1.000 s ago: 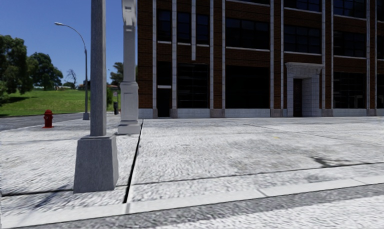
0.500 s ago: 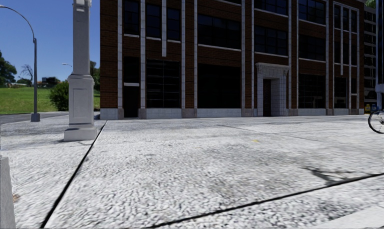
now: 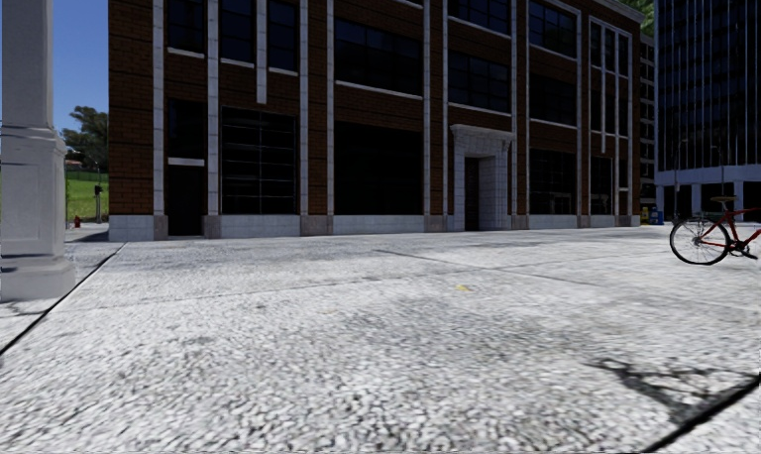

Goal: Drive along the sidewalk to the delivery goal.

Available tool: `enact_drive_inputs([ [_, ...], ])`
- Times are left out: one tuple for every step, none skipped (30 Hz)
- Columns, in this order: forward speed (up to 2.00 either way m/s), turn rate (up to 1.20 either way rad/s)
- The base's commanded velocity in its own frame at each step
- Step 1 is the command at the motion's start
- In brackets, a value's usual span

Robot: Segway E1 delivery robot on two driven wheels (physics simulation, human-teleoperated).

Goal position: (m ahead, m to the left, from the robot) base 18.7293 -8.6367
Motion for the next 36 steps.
enact_drive_inputs([
  [1.33, -0.42],
  [1.32, -0.42],
  [1.32, -0.42],
  [1.32, -0.42],
  [1.32, -0.42],
  [1.32, -0.42],
  [1.32, -0.42],
  [1.32, -0.42],
  [1.32, -0.4],
  [1.31, -0.39],
  [1.31, -0.38],
  [1.31, -0.38],
  [1.31, -0.38],
  [1.31, -0.38],
  [1.31, -0.37],
  [1.31, -0.37],
  [1.31, -0.33],
  [1.31, -0.28],
  [1.31, -0.28],
  [1.31, -0.22],
  [1.31, -0.18],
  [1.31, -0.1],
  [1.31, -0.09],
  [1.31, -0.09],
  [1.89, -0.08],
  [2.0, -0.08],
  [2.0, -0.08],
  [2.0, -0.08],
  [2.0, -0.08],
  [2.0, -0.08],
  [2.0, -0.08],
  [2.0, -0.08],
  [2.0, -0.08],
  [2.0, -0.08],
  [2.0, -0.08],
  [2.0, -0.08],
])
